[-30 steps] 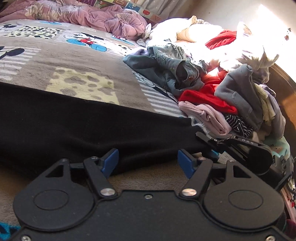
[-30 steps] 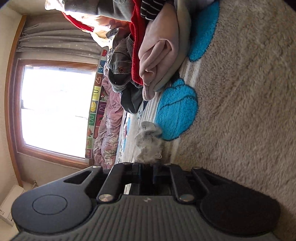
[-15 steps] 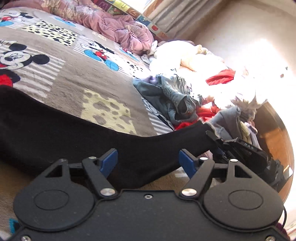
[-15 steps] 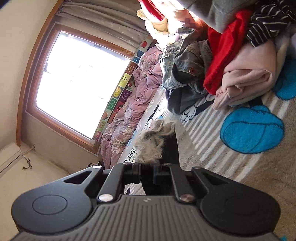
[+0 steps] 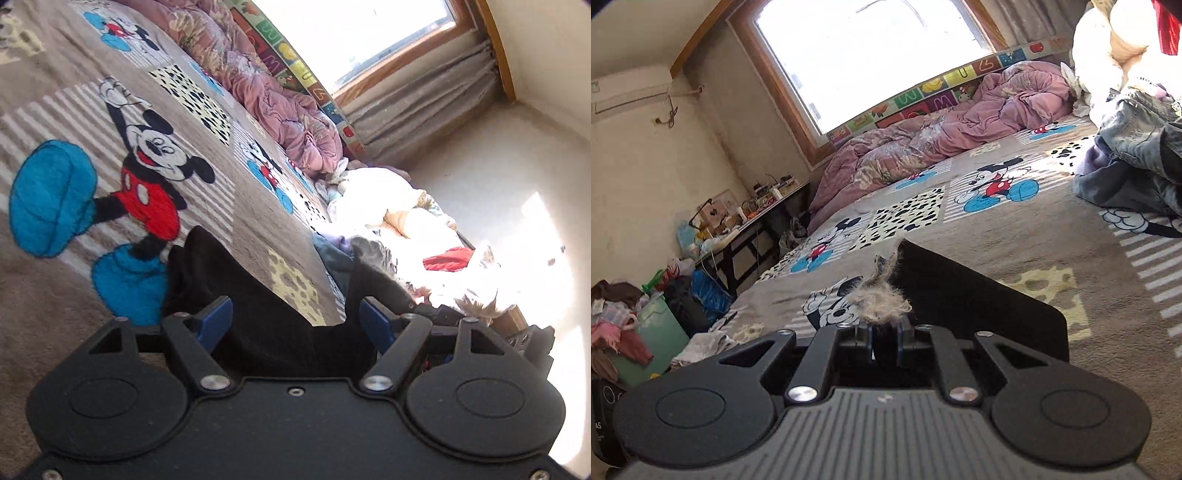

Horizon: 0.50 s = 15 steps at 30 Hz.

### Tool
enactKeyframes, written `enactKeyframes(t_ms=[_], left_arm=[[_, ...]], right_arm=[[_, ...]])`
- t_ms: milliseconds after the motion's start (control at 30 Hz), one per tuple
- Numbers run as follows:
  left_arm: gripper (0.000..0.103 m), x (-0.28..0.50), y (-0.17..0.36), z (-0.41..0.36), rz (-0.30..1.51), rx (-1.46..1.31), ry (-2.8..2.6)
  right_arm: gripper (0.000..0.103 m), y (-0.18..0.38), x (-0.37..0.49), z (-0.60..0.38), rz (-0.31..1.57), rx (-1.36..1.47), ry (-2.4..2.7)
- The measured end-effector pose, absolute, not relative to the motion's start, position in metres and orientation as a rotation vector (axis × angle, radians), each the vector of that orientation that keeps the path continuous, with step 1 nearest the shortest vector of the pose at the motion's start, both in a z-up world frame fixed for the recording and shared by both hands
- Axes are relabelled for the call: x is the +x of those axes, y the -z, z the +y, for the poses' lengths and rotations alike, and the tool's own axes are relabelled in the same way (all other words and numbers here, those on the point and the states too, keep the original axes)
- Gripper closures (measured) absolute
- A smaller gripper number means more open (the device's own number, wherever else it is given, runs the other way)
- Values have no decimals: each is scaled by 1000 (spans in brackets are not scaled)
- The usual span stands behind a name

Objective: Fold clothes
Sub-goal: 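Grasp the black pants with the left gripper while the right gripper grasps the fuzzy cuff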

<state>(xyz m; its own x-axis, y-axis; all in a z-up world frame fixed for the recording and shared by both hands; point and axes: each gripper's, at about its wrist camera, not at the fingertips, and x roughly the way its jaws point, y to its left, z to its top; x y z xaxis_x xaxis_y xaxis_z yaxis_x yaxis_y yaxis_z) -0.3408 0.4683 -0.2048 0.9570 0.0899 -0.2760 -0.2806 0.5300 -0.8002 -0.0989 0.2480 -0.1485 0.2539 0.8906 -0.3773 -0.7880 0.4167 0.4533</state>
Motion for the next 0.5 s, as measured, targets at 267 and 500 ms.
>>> enactKeyframes(t_ms=[267,500], left_arm=[[27,-366,210,511,180,-1053,-290],[27,-376,214,528,158,-1108,-297]], right_arm=[[90,163,-161,317,625,-33,-1197],[90,174,-198,348,565,-174,-1201]])
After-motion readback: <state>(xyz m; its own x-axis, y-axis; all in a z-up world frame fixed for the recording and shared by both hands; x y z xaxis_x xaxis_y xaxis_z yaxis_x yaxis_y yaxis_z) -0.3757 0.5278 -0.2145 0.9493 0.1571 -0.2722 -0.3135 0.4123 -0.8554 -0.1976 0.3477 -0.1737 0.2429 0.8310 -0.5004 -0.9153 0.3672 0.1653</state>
